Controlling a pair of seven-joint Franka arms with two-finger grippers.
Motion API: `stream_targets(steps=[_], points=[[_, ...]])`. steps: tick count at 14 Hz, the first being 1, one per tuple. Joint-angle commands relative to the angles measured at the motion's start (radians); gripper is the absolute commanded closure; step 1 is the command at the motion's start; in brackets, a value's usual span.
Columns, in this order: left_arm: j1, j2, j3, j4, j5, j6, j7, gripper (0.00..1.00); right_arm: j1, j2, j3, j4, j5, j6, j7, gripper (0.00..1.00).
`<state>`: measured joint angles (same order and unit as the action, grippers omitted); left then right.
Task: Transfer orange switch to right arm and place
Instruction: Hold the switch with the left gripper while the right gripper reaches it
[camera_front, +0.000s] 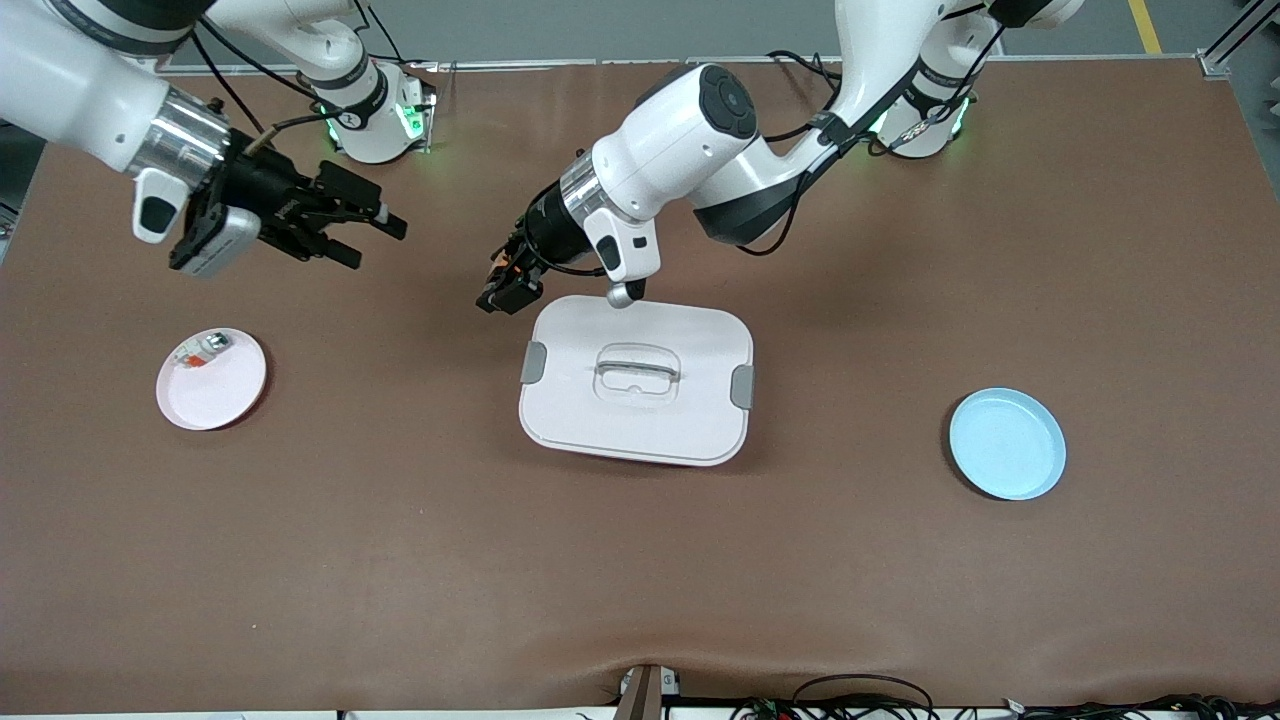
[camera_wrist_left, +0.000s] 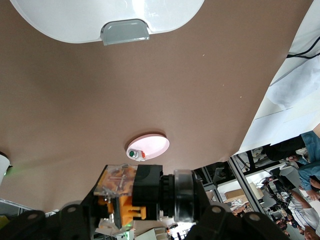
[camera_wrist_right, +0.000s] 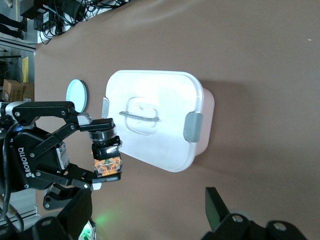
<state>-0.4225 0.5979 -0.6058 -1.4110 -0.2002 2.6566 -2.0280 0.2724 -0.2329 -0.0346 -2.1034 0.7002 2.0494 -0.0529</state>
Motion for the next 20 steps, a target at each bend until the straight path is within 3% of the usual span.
stream_targets(steps=[1, 7, 9, 15, 20], points=[[-0.012, 0.011, 0.006, 0.023, 0.016, 0.012, -0.021, 0.79, 0.053, -0.032, -0.008, -0.052, 0.068, 0.075, -0.005, 0.0], [-0.012, 0.013, 0.006, 0.023, 0.019, 0.012, -0.021, 0.79, 0.152, 0.018, -0.008, -0.059, 0.123, 0.211, -0.004, 0.0], [-0.012, 0.013, 0.006, 0.021, 0.019, 0.012, -0.021, 0.79, 0.157, 0.047, -0.008, -0.061, 0.215, 0.216, -0.037, 0.0], [-0.016, 0.014, 0.008, 0.021, 0.019, 0.012, -0.021, 0.79, 0.159, 0.098, -0.008, -0.058, 0.283, 0.219, -0.102, 0.0], [-0.015, 0.013, 0.008, 0.021, 0.019, 0.012, -0.021, 0.79, 0.172, 0.11, -0.008, -0.061, 0.289, 0.219, -0.116, 0.0]])
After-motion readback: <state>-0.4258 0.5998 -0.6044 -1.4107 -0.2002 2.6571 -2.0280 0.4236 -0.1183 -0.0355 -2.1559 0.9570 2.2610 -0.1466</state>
